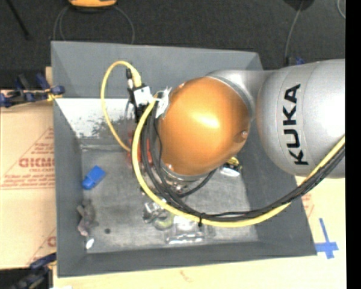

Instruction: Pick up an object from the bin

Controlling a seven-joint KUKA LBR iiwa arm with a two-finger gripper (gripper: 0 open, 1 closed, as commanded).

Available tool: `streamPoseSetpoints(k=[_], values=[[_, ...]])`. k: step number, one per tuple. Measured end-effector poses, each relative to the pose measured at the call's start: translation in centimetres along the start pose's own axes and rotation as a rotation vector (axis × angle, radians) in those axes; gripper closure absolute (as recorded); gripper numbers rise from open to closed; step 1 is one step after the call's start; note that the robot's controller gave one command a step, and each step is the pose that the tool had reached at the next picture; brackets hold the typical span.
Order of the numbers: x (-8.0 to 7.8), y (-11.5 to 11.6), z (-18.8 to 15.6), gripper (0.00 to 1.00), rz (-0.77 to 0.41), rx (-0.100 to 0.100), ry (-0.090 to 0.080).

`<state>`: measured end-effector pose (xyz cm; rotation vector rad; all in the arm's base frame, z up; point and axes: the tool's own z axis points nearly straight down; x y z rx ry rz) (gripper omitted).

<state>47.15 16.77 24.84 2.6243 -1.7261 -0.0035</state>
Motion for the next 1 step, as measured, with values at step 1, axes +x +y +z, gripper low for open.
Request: streamPoseSetpoints(k=[1], values=[[-3.49, -2.98, 0.38, 1.00, -0.009, 0.006, -0.003]])
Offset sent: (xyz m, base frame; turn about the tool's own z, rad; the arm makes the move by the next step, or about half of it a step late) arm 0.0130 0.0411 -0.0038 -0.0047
